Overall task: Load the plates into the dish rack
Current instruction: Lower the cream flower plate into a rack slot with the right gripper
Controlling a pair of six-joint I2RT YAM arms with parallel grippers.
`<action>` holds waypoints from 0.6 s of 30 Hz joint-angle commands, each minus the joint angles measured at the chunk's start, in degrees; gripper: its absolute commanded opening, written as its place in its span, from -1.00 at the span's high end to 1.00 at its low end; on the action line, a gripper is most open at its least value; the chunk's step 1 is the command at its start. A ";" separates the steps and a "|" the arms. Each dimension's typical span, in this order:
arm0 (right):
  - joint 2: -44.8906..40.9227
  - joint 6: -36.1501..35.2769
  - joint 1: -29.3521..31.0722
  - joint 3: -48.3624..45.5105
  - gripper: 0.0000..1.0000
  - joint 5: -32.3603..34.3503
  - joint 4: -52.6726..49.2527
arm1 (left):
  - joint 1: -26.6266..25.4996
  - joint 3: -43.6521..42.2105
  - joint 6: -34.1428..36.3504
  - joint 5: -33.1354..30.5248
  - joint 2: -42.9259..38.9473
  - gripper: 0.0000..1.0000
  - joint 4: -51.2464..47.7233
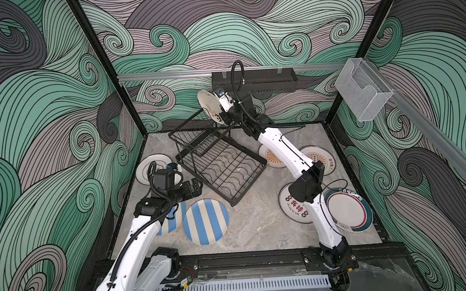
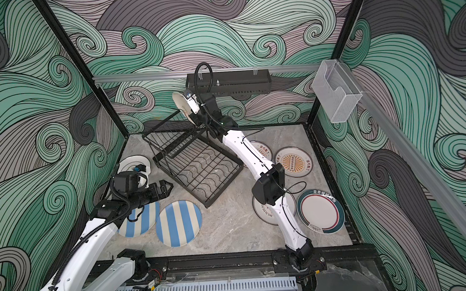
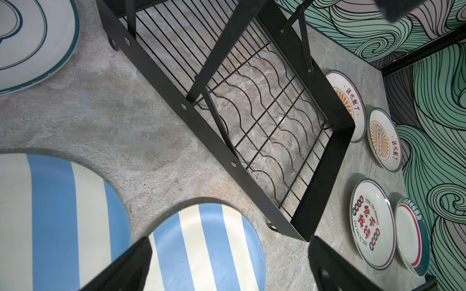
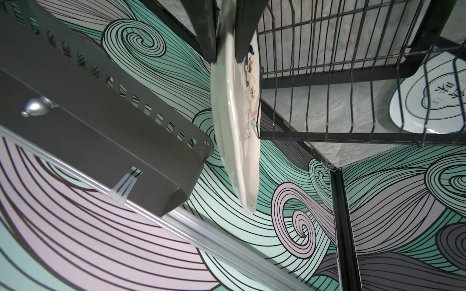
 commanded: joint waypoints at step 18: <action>-1.62 -7.95 0.06 6.72 1.00 2.87 8.98 | 0.19 0.08 -0.84 -0.52 -0.58 -0.97 -0.41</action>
